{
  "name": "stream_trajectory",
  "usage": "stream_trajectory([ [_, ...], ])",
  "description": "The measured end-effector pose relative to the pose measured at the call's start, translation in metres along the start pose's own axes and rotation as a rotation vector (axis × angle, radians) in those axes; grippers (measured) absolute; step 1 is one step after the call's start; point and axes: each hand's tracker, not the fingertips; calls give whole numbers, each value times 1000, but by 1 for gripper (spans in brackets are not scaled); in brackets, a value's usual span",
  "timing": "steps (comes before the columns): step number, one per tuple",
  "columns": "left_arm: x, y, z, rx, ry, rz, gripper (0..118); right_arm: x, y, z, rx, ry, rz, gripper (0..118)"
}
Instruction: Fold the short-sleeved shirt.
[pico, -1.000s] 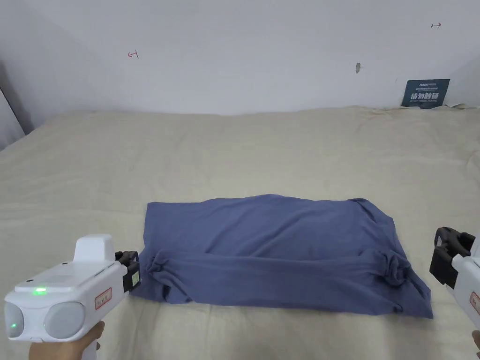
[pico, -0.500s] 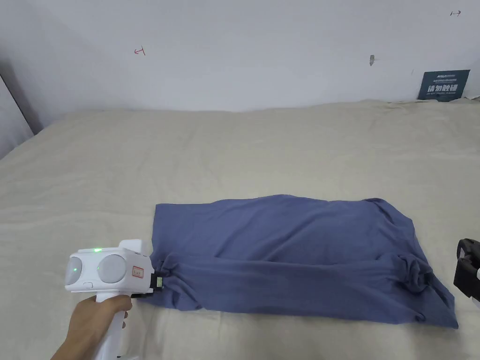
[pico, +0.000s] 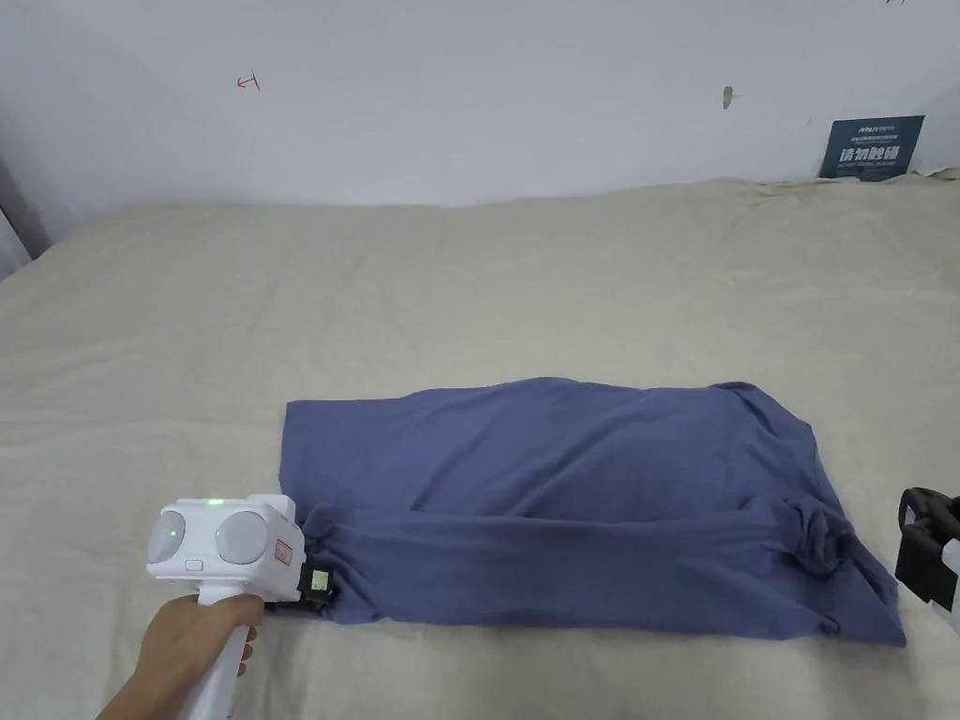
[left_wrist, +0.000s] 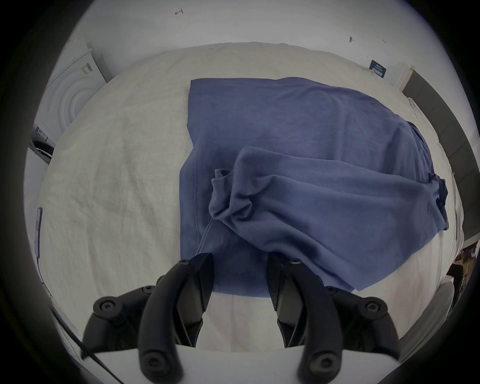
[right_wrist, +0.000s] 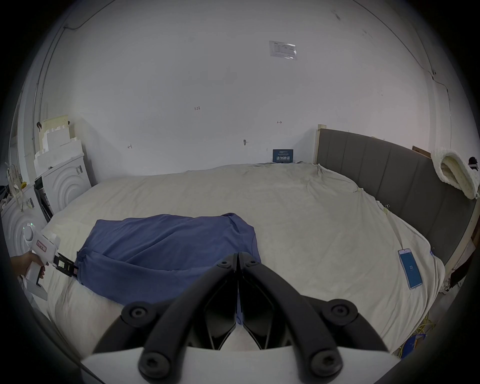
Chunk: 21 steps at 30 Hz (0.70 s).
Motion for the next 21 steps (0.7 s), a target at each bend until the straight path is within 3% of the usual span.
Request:
stream_trajectory([
  [2, 0, 0, 2, 4, -3, 8, 43, 1, -1, 1, -4, -1, -2, 0],
  [3, -1, -2, 3, 4, -3, 4, 33, 1, -2, 1, -6, -1, -3, 0],
  [5, -3, -3, 4, 7, -12, 6, 0, 1, -2, 1, -12, -1, -4, 0],
  [10, -7, -8, 13, 32, -33, 12, 0, 4, -1, -2, -40, 7, -24, 0],
  [17, -25, -16, 58, 154, -131, 50, 0, 24, -12, -54, -264, 43, -165, 0],
  [20, -25, -22, 73, 176, -158, 62, 0, 25, -25, -84, -359, 19, -96, 4],
  [21, -26, -23, 75, 180, -167, 63, 0, 24, -30, -93, -394, 17, -78, 12],
])
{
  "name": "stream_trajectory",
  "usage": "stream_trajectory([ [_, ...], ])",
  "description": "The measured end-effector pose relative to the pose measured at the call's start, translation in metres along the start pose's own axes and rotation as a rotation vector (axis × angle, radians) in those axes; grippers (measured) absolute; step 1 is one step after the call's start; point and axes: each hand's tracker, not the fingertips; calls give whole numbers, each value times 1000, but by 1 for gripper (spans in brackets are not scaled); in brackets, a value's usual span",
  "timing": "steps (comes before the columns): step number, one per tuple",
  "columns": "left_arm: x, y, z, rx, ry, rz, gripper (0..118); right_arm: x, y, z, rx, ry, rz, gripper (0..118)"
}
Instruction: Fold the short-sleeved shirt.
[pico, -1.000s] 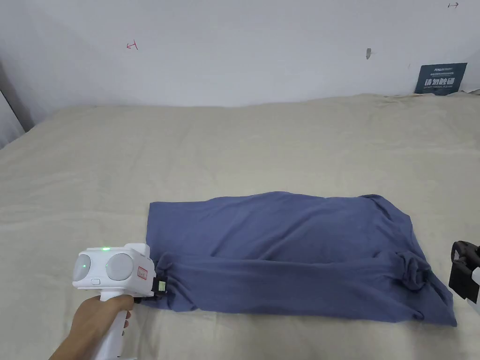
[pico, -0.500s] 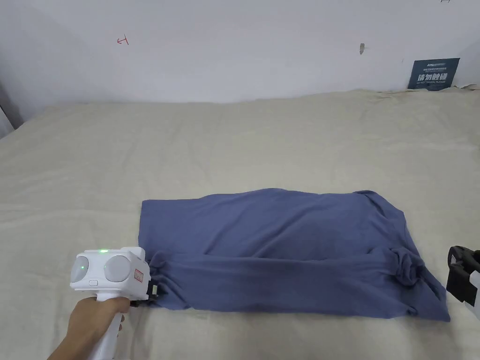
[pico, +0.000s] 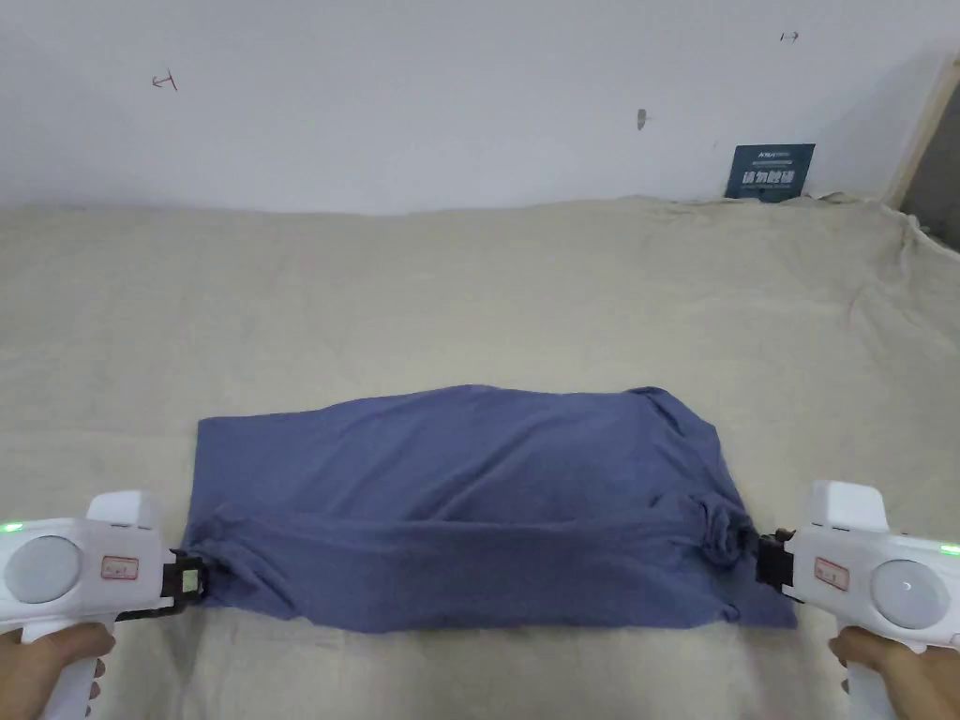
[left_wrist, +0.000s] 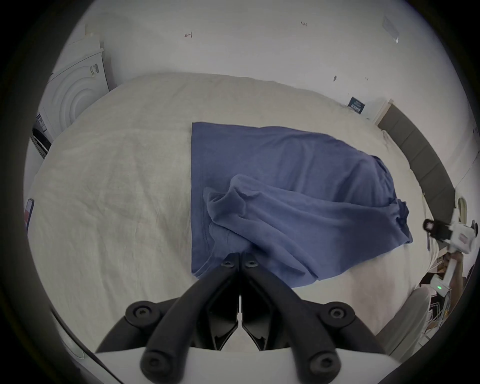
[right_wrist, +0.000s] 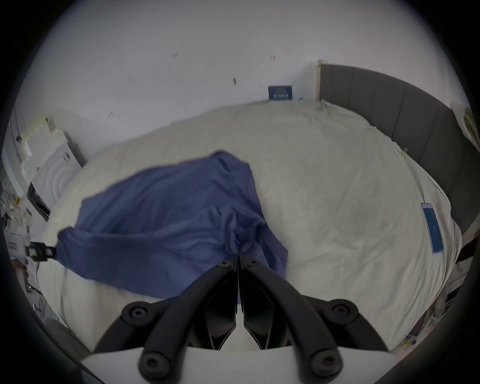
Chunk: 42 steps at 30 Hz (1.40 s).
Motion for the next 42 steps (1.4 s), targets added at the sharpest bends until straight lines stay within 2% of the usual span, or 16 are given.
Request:
stream_trajectory([
  [2, 5, -2, 6, 3, -4, 1, 0, 1, -2, -15, -24, -13, -23, 38],
  [3, 6, -3, 7, 6, -6, -2, 0, -3, -4, -18, -54, -23, -31, 44],
  [4, 6, -4, 7, 4, -7, -3, 0, -4, -5, -23, -61, -21, -33, 44],
  [5, 7, -3, 7, 1, -9, -4, 0, -5, -7, -29, -79, -26, -28, 68],
  [6, 7, -3, 7, -1, -10, -5, 0, -5, -10, -34, -104, -26, -27, 79],
  [9, 4, -3, 3, -8, -6, 1, 0, -2, -14, -47, -141, -48, -42, 82],
  [10, 4, -4, 2, -11, -6, 5, 0, -2, -15, -50, -145, -52, -45, 80],
  [11, 4, -5, 2, -15, -6, 7, 0, 4, -16, -57, -160, -48, -44, 74],
  [12, 4, -6, 1, -18, -4, 9, 0, 5, -17, -60, -173, -54, -48, 63],
  [13, 3, -6, -1, -20, -3, 9, 0, 4, -18, -62, -180, -52, -48, 39],
  [14, 4, -7, -2, -23, -2, 9, 0, 4, -19, -59, -174, -45, -41, 4],
  [18, 3, -13, -3, -32, 0, 14, 0, -1, -21, -33, -125, 1, -4, 3],
  [23, -9, -22, -3, -39, 4, 23, 0, 16, -30, 13, -50, 45, -45, 3],
  [33, -38, -70, 40, -85, -50, 96, 0, 35, -77, 94, -44, 53, -32, 3],
  [39, -44, -107, 40, -153, -43, 104, 0, 38, -115, 82, -121, 39, -33, 3],
  [42, -44, -116, 28, -170, -30, 116, 0, 42, -126, 59, -176, 15, -67, 3],
])
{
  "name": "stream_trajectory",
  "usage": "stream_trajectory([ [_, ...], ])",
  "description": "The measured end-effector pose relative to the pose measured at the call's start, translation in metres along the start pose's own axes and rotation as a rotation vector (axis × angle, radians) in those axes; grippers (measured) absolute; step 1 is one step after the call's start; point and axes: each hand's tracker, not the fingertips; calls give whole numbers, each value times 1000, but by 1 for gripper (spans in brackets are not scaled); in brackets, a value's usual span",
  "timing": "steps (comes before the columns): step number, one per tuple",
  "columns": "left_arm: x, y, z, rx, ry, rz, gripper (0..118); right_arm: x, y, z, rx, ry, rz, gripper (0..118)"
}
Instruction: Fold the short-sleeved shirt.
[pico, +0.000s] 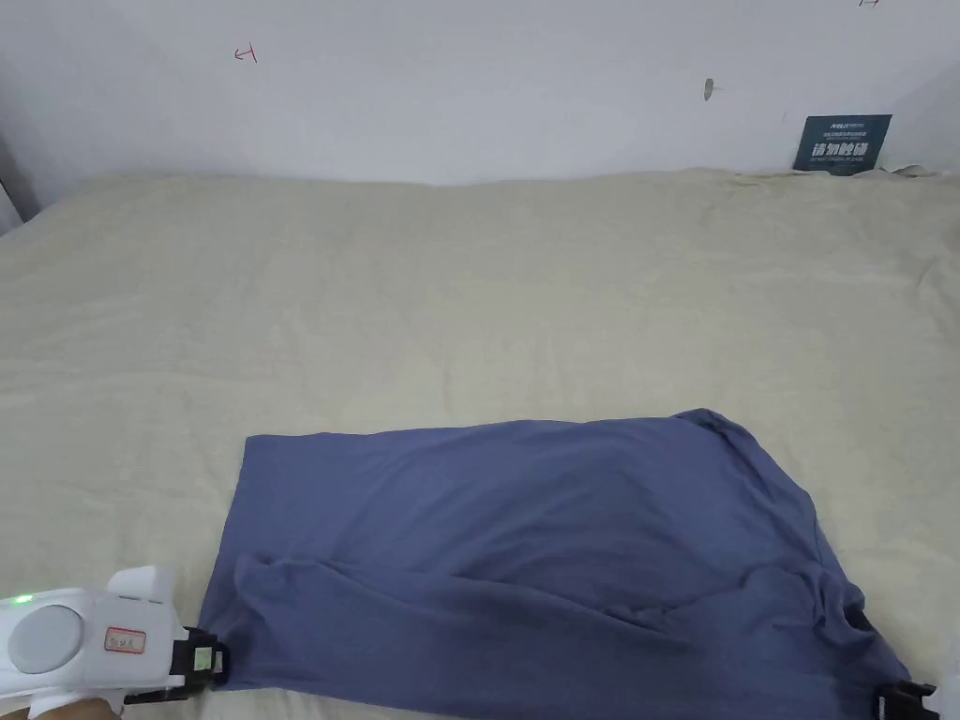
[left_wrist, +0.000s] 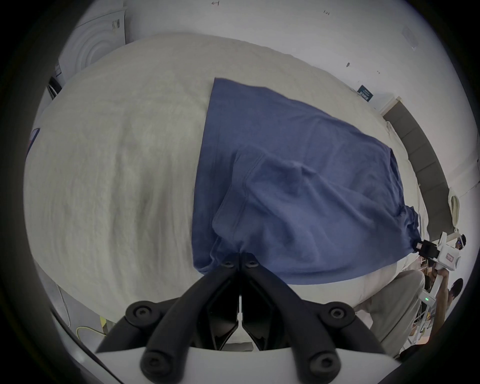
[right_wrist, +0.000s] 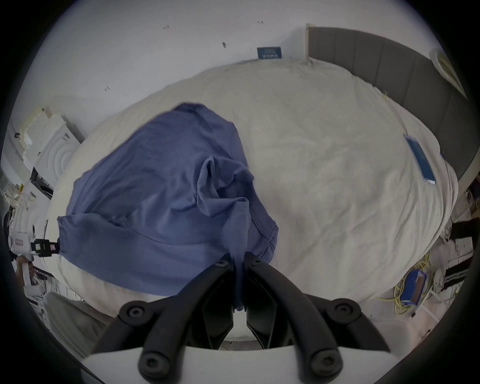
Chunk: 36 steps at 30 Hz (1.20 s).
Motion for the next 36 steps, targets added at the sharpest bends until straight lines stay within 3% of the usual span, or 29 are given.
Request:
stream_trajectory([
  [4, -1, -3, -17, -16, 41, -31, 0, -1, -4, -24, -50, -24, -13, 3],
  [10, 5, -1, -14, -10, 68, -53, 2, -7, 2, -10, -41, -37, -5, 8],
  [12, 8, 1, -10, 5, 72, -44, 23, -9, 7, -1, -21, -34, -15, 27],
  [13, 11, 3, -7, 15, 75, -42, 40, -10, 9, 5, -2, -35, -9, 45],
  [14, 14, 5, -3, 26, 91, -49, 71, -12, 12, 11, 27, -39, 2, 70],
  [16, 22, 8, 7, 60, 115, -74, 103, -16, 22, 23, 64, -40, 6, 85],
  [17, 26, 11, 12, 84, 129, -83, 108, -19, 27, 30, 98, -24, 4, 86],
  [22, 47, 29, 50, 276, 134, -98, 108, -37, 57, 69, 274, 15, 22, 90],
  [25, 64, 43, 75, 393, 133, -107, 108, -54, 75, 88, 376, 23, 58, 103],
  [32, 101, 64, 110, 686, 179, -165, 107, -94, 101, 120, 619, -21, 156, 102],
  [34, 108, 64, 116, 757, 177, -180, 99, -102, 103, 127, 682, -17, 162, 93],
  [36, 114, 64, 118, 818, 161, -184, 76, -112, 104, 132, 734, -32, 187, 62],
])
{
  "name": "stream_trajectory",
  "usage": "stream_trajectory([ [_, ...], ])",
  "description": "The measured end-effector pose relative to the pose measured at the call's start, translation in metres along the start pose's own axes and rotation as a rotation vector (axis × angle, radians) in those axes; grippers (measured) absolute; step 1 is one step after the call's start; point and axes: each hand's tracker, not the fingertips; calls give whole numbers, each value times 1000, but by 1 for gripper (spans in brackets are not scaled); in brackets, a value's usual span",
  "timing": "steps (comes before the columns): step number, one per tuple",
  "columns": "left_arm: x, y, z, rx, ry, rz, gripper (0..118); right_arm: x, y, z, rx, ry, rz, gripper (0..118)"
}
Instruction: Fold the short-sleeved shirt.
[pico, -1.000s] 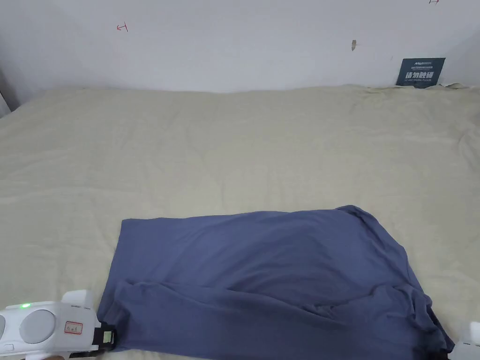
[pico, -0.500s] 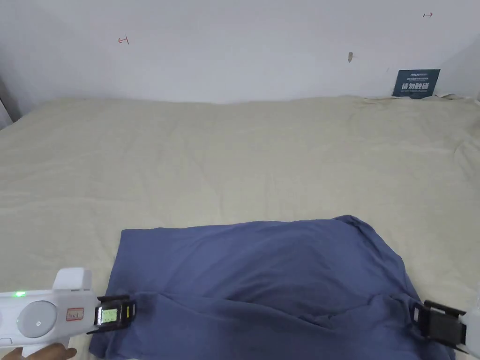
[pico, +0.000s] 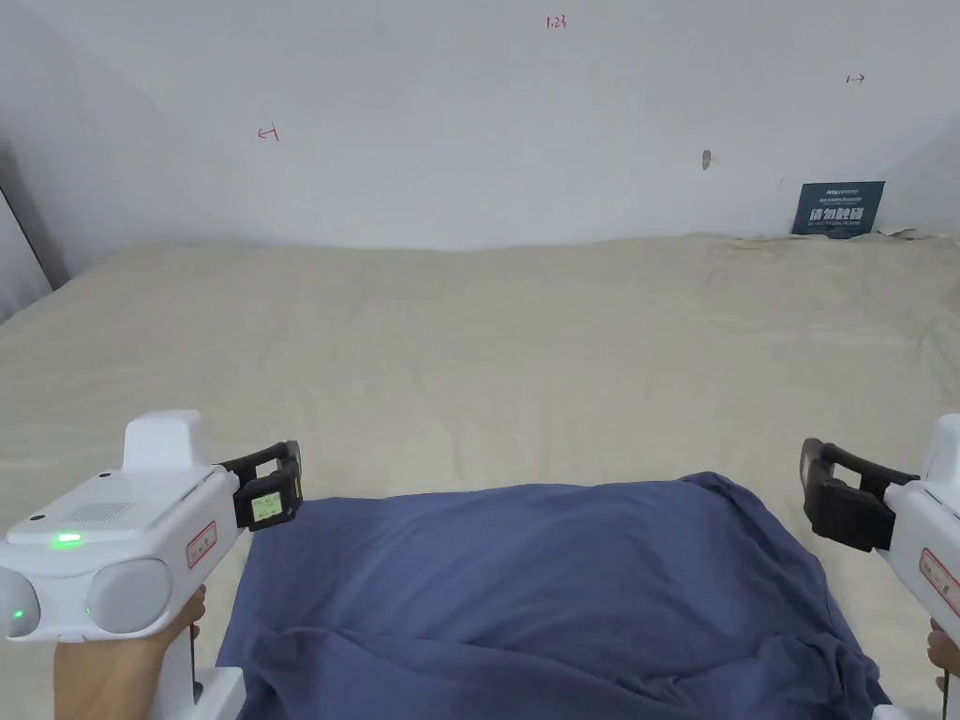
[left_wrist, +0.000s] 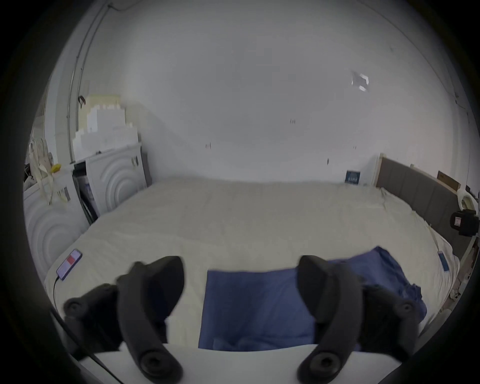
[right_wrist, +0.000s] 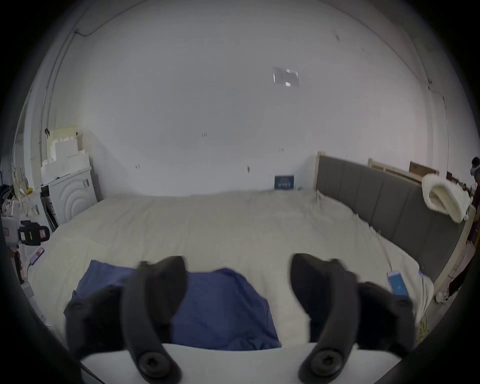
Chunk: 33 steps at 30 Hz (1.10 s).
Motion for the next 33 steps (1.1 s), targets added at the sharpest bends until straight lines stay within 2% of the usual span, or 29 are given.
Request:
stream_trajectory([
  [1, 3, 1, 1, 23, -4, -2, 62, -3, 1, 0, 23, -10, 13, 48],
  [2, 5, 0, 1, 35, -6, -6, 42, -7, 2, 0, 40, -19, 20, 35],
  [5, 11, -1, -2, 61, -20, -7, 12, -14, 2, -3, 66, -8, 25, 1],
  [6, 12, -3, -2, 73, -38, -2, 4, -16, 1, -4, 78, -8, 23, 1],
  [7, 13, -3, -4, 78, -48, 1, 0, -19, 0, -5, 89, -21, 28, 1],
  [16, 10, -15, -45, -33, -69, 39, 0, -24, -8, -36, 71, -19, 61, 1],
  [19, 3, -14, -73, -138, -83, 28, 0, -22, -10, -50, 50, -18, 59, 1],
  [23, -13, -14, -123, -264, -108, 77, 0, -20, -13, -67, 21, -22, 58, 1],
  [33, -43, -41, -245, -526, -24, 32, 0, -18, -21, -101, -37, -32, 66, 1],
])
